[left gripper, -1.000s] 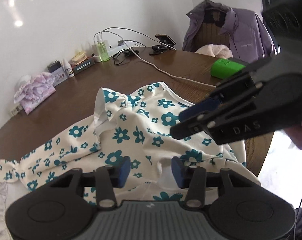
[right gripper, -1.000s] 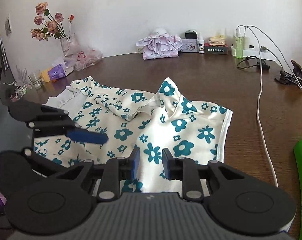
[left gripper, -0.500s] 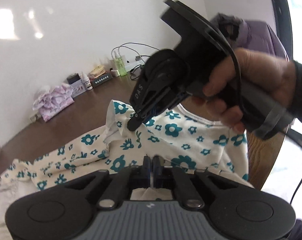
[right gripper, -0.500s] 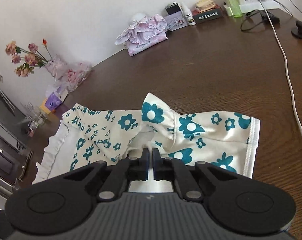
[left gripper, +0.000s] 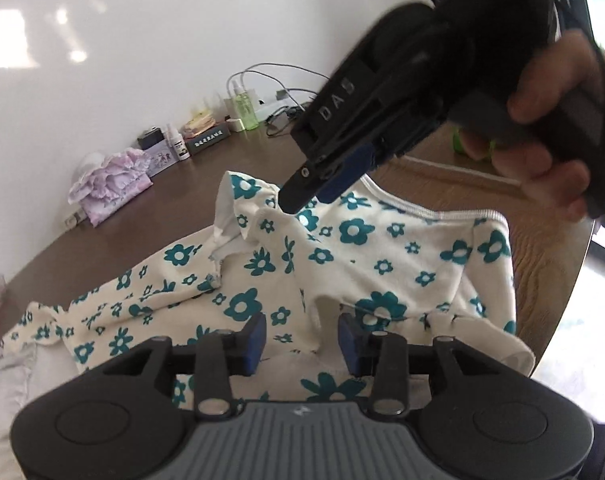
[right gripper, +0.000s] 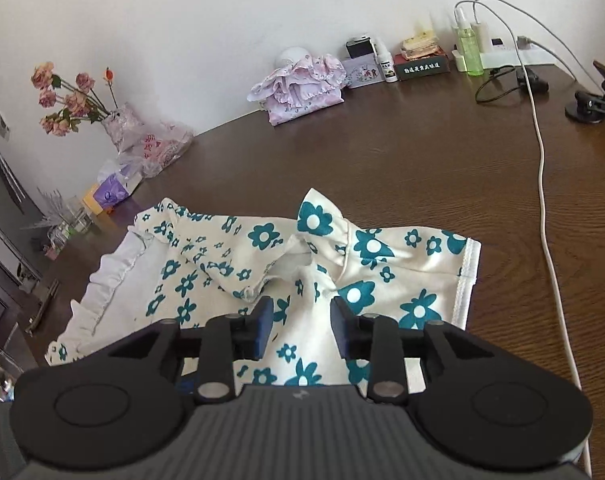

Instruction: Fold clothes

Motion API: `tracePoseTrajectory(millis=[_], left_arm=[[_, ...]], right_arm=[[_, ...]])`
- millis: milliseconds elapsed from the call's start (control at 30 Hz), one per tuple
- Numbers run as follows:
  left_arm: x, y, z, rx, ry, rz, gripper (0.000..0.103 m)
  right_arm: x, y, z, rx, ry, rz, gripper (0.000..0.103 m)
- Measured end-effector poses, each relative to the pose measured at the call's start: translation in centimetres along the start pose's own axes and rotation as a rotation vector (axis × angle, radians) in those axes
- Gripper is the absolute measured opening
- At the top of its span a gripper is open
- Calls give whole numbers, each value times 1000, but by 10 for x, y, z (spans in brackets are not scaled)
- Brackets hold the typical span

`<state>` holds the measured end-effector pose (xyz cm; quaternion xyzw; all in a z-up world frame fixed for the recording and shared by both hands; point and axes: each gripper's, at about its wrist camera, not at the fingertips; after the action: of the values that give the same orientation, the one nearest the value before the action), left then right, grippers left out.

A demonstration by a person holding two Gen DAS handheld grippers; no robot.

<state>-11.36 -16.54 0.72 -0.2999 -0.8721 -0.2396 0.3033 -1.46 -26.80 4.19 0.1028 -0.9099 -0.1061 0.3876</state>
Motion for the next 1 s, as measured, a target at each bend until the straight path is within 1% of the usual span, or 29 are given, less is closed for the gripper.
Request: tracePoseTrajectory(millis=[67, 133, 200, 233, 300, 367, 433, 567, 633, 667, 733, 833, 900, 933, 967, 1000], left_arm=[[-8, -6, -2, -58, 12, -67, 38], [-14, -8, -5, -92, 24, -116, 38], [-17, -10, -6, -113, 20, -152, 38], [-18, -13, -5, -138, 13, -192, 38], [-16, -21, 0, -211, -17, -278, 38], [-10, -32, 9, -274, -66, -354, 38], [-3, -41, 16, -315, -103, -402, 38], [14, -55, 28, -332, -201, -437, 38], [18, -58, 32, -330, -221, -443, 39], [17, -58, 32, -334, -216, -447, 39], [11, -57, 33, -352, -183, -443, 39], [2, -59, 36, -427, -122, -415, 41], [4, -62, 40, -456, -103, -402, 41], [7, -63, 42, -465, -96, -396, 44], [9, -64, 43, -474, -90, -390, 52], [8, -65, 45, -486, -86, -395, 53]], right_arm=[[4, 5, 7, 36, 2, 12, 33], [2, 7, 15, 58, 4, 31, 33], [-4, 5, 21, 47, 12, 38, 33], [-8, 3, 23, 29, 21, 27, 33], [-13, -2, 26, -4, 25, 26, 33], [-17, -6, 30, -28, 22, 23, 32], [-17, -8, 31, -34, 11, 19, 31], [-18, -9, 33, -34, 0, 16, 31], [-18, -10, 33, -37, -3, 12, 31], [-18, -10, 33, -39, -4, 10, 31], [-18, -11, 33, -42, -7, 7, 31], [-18, -12, 34, -47, -7, 3, 31], [-18, -13, 33, -53, -3, 1, 31], [-18, -13, 33, -56, -2, -1, 31], [-18, -13, 33, -56, -3, -3, 31], [-18, -14, 33, -56, -4, -4, 31]])
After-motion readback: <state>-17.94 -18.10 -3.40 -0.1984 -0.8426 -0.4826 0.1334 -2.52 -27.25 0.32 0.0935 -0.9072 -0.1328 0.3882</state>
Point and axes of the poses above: each gripper's, at about its wrist camera, not at the fingertips, and x roughly against the way its jaws point, y to its left, z to its underside, and after that the axes turned 12 degrees about z, right-handed
